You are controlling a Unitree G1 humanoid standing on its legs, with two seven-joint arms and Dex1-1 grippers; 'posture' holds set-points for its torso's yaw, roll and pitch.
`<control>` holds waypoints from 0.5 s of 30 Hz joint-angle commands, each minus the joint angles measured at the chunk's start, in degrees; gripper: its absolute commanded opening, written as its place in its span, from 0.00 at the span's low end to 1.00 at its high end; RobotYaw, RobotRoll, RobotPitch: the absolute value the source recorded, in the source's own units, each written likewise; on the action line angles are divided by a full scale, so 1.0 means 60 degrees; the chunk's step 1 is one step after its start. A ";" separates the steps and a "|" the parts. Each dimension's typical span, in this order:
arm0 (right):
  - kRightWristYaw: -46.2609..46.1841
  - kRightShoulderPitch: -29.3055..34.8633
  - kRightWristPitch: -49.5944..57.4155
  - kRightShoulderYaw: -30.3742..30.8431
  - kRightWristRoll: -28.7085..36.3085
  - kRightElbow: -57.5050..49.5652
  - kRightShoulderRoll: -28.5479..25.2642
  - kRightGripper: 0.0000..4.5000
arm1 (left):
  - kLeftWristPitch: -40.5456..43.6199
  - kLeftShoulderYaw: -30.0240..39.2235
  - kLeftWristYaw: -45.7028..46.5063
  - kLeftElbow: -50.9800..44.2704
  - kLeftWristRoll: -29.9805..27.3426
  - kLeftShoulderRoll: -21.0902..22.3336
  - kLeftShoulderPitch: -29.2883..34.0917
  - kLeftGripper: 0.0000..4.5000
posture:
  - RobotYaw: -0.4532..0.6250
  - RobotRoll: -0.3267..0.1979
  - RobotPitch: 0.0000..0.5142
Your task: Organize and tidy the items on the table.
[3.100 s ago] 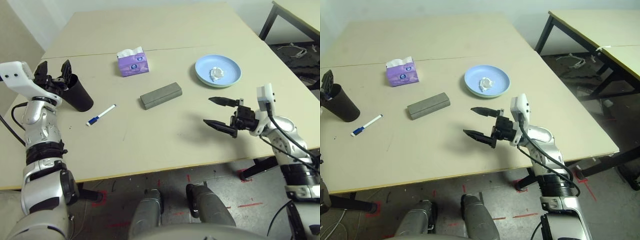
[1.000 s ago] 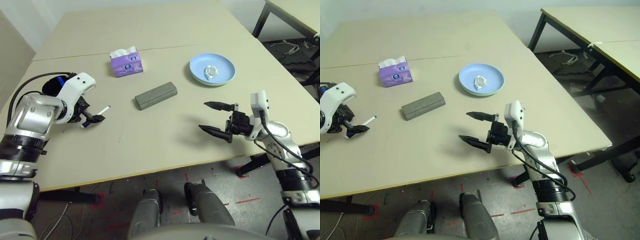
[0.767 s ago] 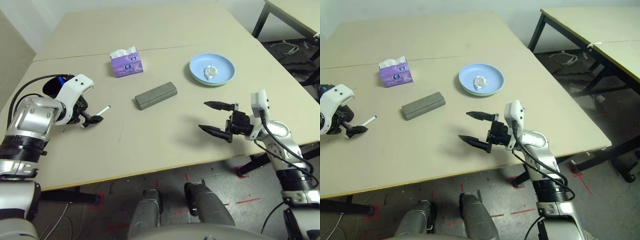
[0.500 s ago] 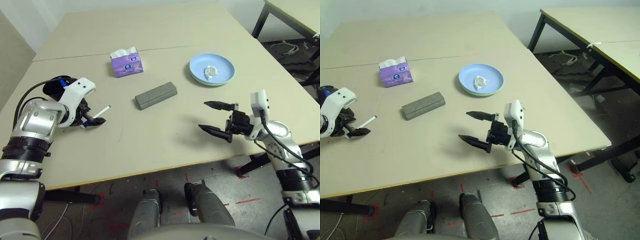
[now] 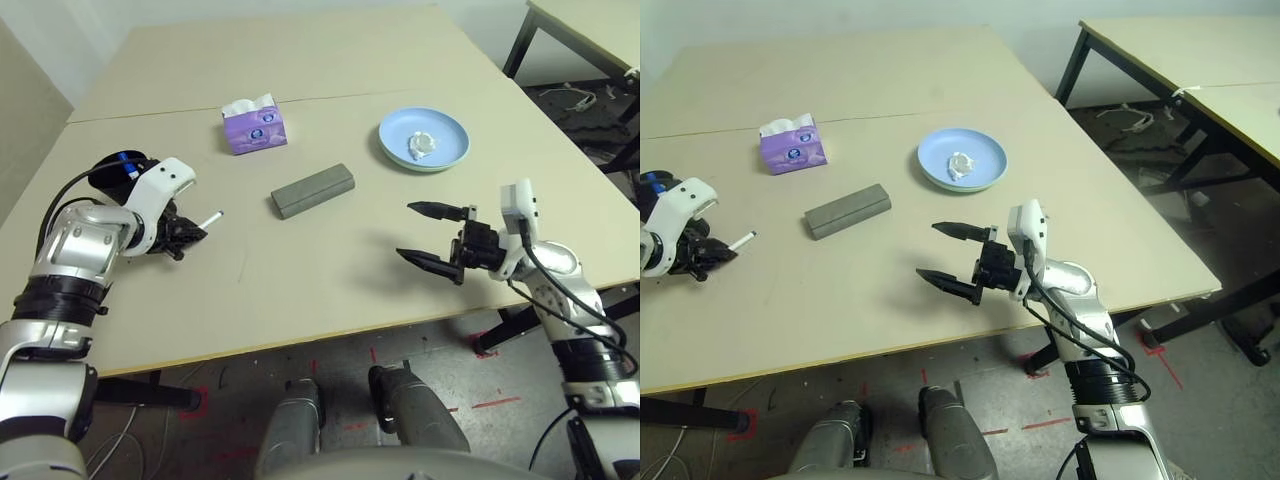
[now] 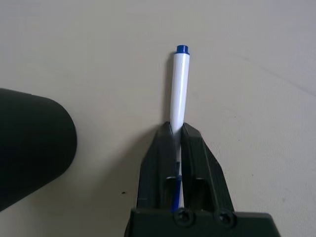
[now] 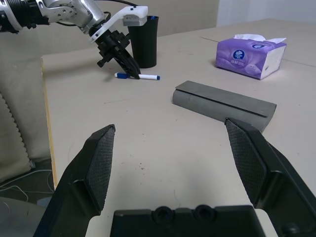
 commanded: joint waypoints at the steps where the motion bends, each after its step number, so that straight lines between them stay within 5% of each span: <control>1: 0.0018 0.0014 -0.0018 0.0103 -0.0065 -0.0086 -0.0011 1.00 | 0.0067 0.0108 -0.0021 -0.0035 -0.0065 -0.0035 0.0196 0.00 | 0.25 0.62 0.25; 8: 0.0010 -0.0002 -0.0081 0.0128 -0.0082 0.0002 0.0070 1.00 | 0.0255 -0.0030 -0.1168 -0.0970 -0.0531 0.0300 0.0857 0.00 | 0.26 0.62 0.25; 15: -0.0025 0.0042 0.0019 0.0095 0.0016 -0.0068 0.0114 1.00 | 0.0190 0.1641 -0.1929 -0.3027 -0.2640 -0.0135 0.1505 0.00 | 0.26 0.62 0.26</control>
